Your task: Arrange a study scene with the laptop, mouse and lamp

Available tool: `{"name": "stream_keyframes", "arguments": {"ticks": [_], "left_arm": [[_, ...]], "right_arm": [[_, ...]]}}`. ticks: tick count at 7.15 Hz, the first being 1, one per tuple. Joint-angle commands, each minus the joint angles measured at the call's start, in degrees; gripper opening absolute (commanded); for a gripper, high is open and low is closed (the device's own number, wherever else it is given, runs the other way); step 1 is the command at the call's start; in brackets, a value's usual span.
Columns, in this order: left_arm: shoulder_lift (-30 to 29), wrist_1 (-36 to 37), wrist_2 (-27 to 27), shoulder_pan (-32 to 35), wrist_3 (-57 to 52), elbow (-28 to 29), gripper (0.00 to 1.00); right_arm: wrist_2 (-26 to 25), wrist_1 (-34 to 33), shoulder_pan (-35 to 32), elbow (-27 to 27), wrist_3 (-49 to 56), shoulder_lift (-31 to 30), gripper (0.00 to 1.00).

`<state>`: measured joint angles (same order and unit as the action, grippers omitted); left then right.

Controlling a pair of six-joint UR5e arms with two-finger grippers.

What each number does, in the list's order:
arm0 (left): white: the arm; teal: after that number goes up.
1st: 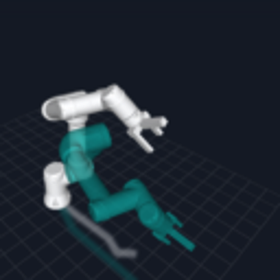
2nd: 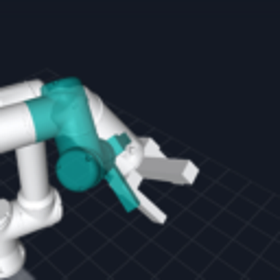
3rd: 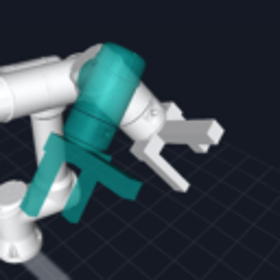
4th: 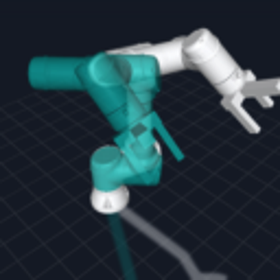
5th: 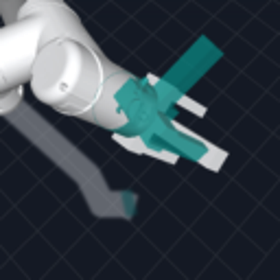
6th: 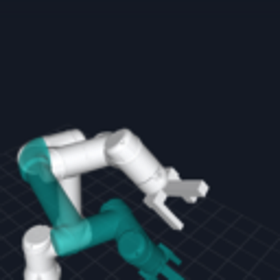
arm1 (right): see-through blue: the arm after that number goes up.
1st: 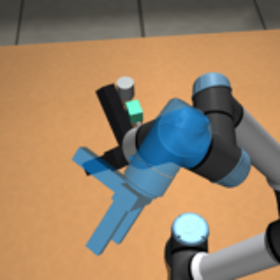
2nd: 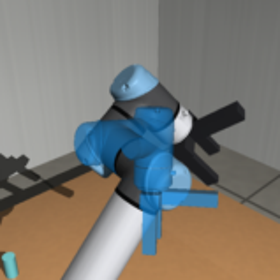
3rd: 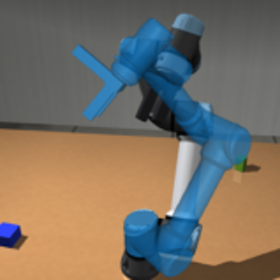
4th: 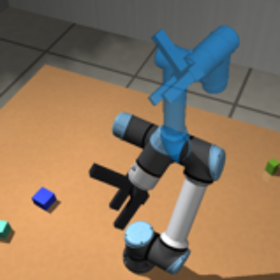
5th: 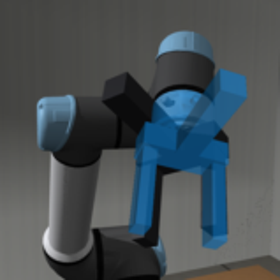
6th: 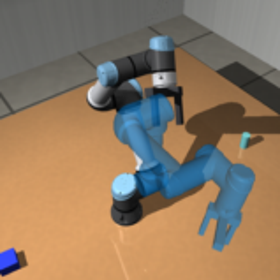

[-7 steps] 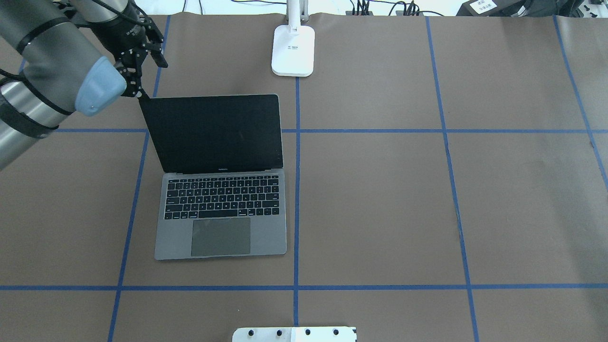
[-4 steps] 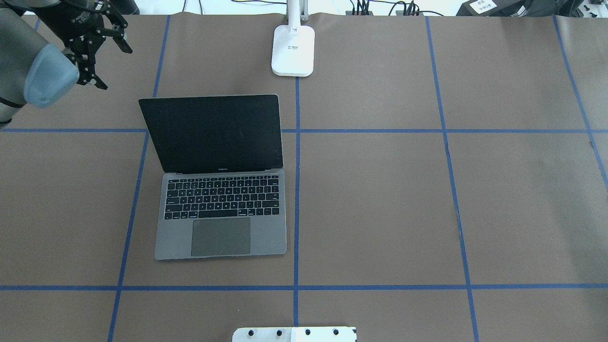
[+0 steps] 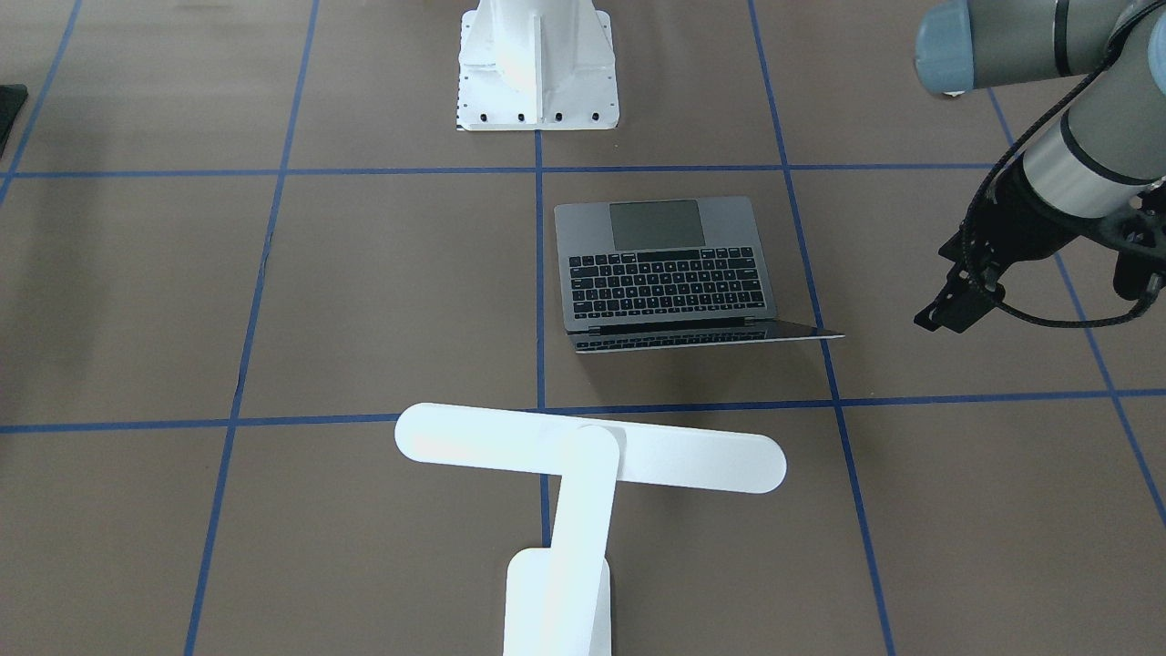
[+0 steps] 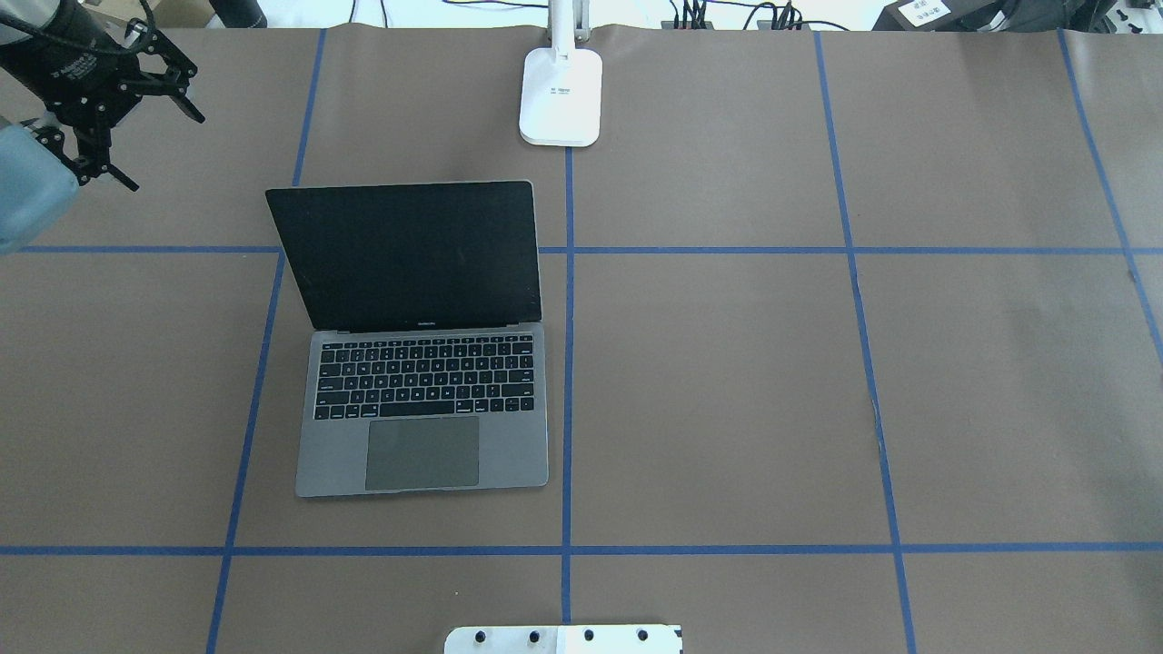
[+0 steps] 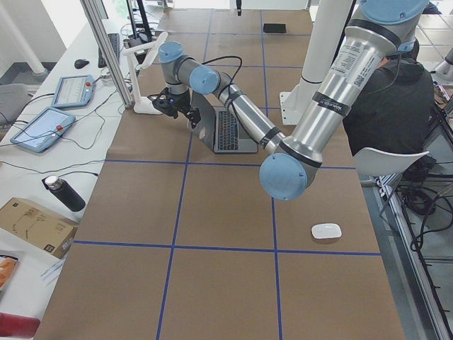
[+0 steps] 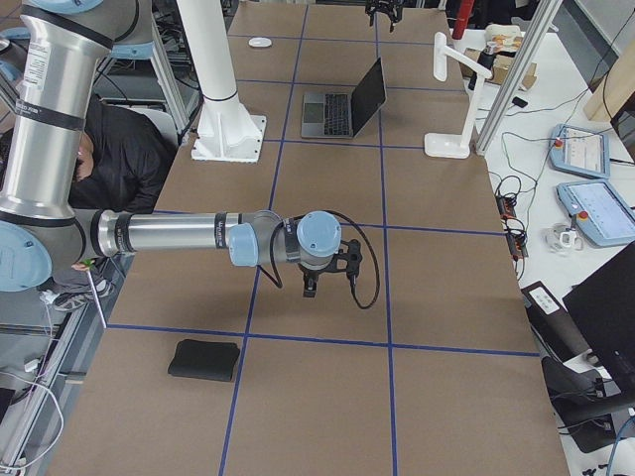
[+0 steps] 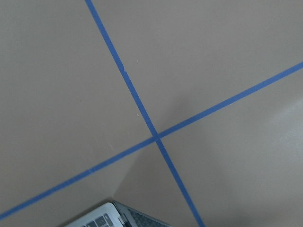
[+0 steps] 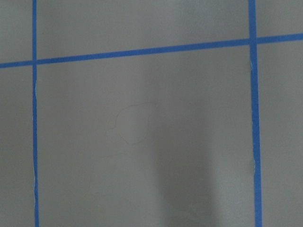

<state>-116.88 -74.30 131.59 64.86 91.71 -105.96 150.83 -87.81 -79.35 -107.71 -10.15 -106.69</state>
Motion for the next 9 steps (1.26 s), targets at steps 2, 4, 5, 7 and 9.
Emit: {"name": "stream_keyframes", "arguments": {"ticks": [2, 4, 5, 7, 9], "left_arm": [[0.9, -0.1, -2.8, -0.3, -5.6, -2.0, 1.0], [1.7, -0.1, -3.0, -0.8, -9.4, -2.9, 1.0], [3.1, -0.1, -4.0, -0.8, -9.6, -4.6, 1.0], [3.5, -0.1, -4.9, -1.0, -9.6, -5.6, 1.0], [3.5, -0.1, -4.9, -2.0, -9.6, -6.5, 1.0]], "right_arm": [[-2.2, 0.0, 1.5, 1.7, 18.7, -8.2, 0.99], [-1.7, -0.2, 1.6, 10.3, 35.9, -7.1, 0.99], [-1.2, -0.3, 1.6, 13.4, 39.7, -6.4, 0.99], [-1.0, -0.3, 1.6, 17.6, 42.8, -5.7, 0.99], [-1.1, -0.3, 3.0, 20.9, 48.1, -4.2, 0.99]]}}
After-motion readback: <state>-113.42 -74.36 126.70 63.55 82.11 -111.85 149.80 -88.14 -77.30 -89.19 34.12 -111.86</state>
